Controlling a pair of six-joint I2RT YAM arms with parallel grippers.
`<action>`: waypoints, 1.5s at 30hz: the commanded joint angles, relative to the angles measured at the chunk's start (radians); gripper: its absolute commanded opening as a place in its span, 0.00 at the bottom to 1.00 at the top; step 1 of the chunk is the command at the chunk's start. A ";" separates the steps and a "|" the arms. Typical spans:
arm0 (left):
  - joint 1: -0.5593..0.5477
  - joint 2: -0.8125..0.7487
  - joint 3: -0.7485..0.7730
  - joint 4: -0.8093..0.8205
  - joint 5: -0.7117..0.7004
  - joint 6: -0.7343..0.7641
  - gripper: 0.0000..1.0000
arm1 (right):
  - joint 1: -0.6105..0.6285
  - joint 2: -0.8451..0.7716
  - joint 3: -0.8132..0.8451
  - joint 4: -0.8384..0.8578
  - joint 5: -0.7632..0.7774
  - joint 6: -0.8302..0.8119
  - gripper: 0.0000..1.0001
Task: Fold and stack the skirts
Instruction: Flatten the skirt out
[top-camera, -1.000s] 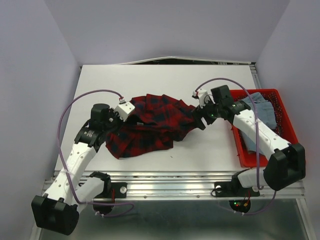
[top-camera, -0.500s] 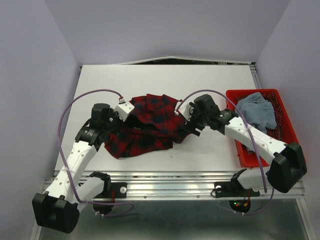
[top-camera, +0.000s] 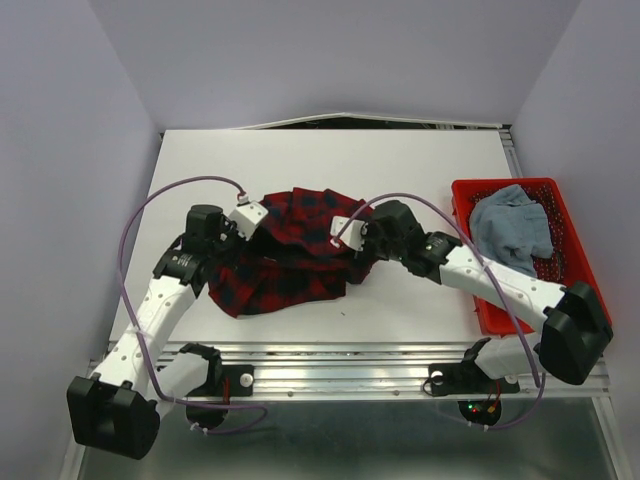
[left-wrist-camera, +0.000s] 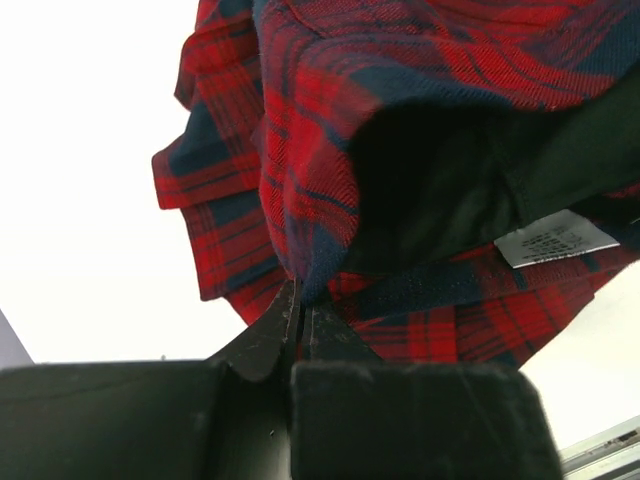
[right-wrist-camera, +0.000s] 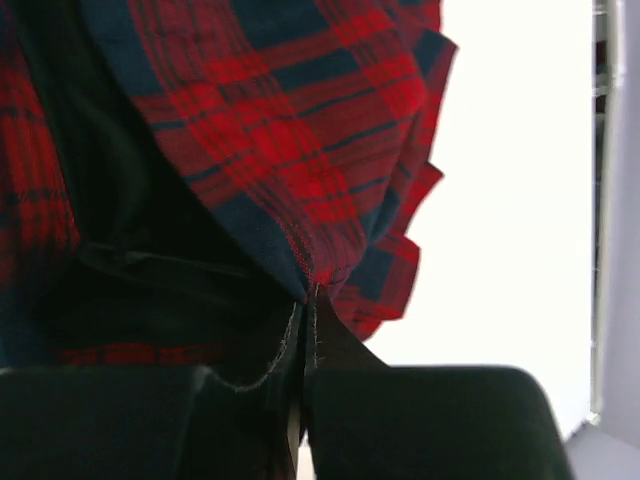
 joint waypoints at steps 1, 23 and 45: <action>0.008 0.004 0.061 0.020 -0.088 -0.046 0.00 | -0.028 0.000 0.056 0.128 0.154 0.081 0.01; 0.064 -0.056 0.273 -0.002 -0.249 -0.307 0.00 | -0.415 0.045 0.429 -0.136 0.263 0.700 0.01; 0.298 0.708 1.251 0.224 -0.142 -0.255 0.00 | -0.516 0.707 1.379 0.195 0.238 0.589 0.01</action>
